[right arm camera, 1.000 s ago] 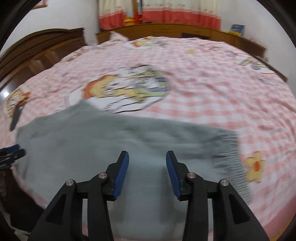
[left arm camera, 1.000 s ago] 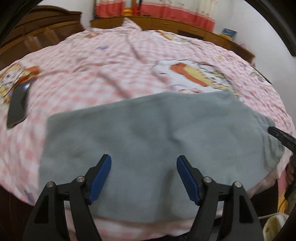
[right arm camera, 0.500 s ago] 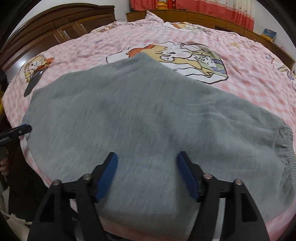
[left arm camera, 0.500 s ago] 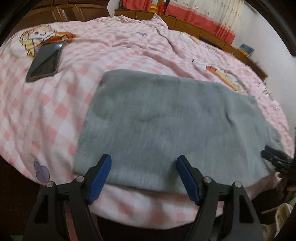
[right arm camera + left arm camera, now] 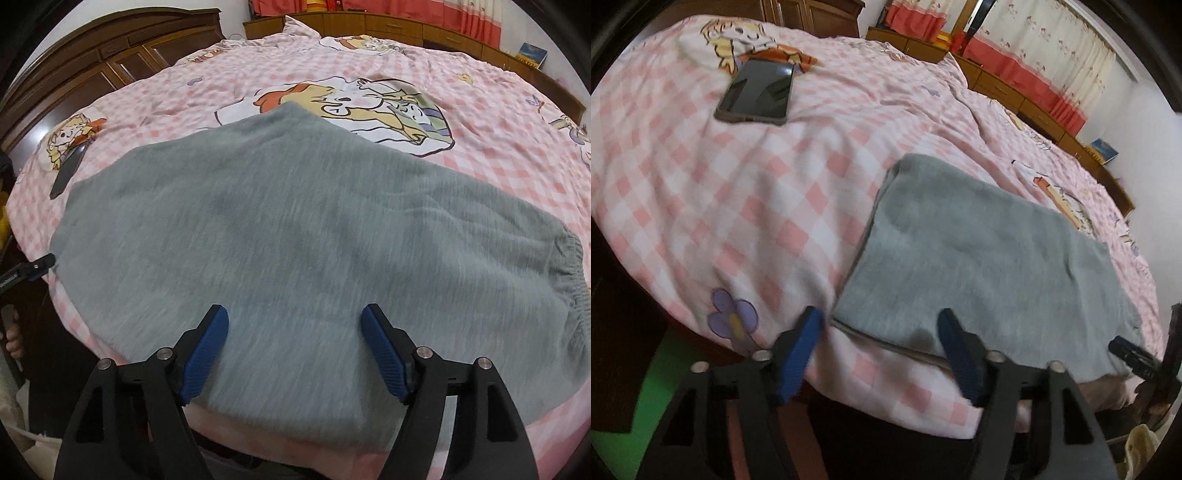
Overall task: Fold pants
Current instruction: 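Release the sweatpants and flatten the fold with both open tools, then grasp the folded edge of the grey sweatpants with the left tool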
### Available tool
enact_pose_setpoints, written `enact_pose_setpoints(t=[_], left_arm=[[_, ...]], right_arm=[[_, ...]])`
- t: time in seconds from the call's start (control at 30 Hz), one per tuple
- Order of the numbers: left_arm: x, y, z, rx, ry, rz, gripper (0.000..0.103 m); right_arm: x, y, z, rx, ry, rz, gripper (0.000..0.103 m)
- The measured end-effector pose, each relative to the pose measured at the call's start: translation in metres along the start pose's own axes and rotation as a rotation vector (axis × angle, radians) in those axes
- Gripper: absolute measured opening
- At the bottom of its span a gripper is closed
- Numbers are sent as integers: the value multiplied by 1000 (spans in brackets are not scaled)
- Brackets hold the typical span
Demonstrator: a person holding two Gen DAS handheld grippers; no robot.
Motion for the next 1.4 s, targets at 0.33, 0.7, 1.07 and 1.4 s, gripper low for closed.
enact_pose_setpoints(t=[0.33,0.7,1.07,1.4], left_arm=[[12,6,6,24,-38,23,56],[4,-14,8,9,1,-33,57],[26,-7,-7,146,-21,-26,46],[11,-21,-9,152,107,17,50]], right_arm=[[-2,-2,2,4,10,16,76],[-1,-2,3,13,16,15,76],[-2,-3,3,12,20,16,76],[-3,-4,5,27,30,25,76]])
Point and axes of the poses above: each gripper's, at about its wrist camera, not at the fingertips, and y roughly against the way its jaws point, x to its right, z to its underside, the point moved 4 cm from there along -y, roughly the way its jaws point
